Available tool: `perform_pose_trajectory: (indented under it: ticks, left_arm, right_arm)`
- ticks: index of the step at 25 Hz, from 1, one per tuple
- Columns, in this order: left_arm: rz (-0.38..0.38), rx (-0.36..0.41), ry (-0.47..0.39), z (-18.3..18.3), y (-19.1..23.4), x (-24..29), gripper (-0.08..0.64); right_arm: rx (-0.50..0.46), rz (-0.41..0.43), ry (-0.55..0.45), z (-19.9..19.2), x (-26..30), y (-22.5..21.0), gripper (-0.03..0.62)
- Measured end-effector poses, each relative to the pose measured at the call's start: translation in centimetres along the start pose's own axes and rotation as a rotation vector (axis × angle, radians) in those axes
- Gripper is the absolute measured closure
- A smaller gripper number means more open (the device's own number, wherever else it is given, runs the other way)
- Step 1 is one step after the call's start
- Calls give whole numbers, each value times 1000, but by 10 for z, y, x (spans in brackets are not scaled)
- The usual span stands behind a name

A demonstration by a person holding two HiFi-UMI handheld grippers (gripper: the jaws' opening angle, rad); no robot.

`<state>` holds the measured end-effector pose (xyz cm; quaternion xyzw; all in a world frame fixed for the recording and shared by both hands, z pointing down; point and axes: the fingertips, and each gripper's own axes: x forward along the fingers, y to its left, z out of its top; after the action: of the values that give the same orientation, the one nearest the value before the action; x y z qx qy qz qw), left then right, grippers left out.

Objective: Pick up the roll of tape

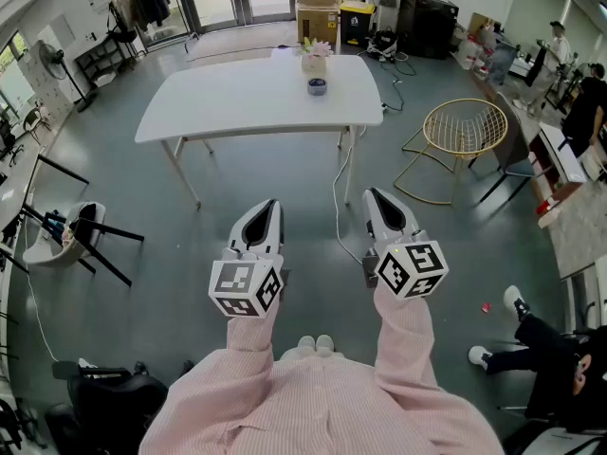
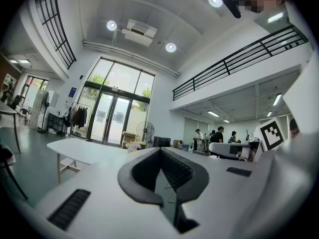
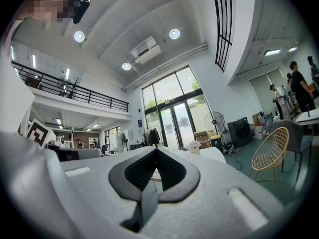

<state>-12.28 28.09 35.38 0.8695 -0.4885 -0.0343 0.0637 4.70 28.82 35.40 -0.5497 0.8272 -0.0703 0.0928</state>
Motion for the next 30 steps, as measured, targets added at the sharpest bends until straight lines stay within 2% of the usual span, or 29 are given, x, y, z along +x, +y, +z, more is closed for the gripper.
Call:
perform_pose_trajectory:
  ticks: [6,19,30]
  left_arm:
    - [5,-2,-1,3,-1,-4,560]
    - [24,-38,30,-18,-8,5,560]
    - [40,-55,57,-28,6,45,560]
  right_arm:
    - [4,-2,-1,2,-6,-1,588]
    - [65,6,28,-17,-13,-31,572]
    - [70,10,43,-21,24,-58,535]
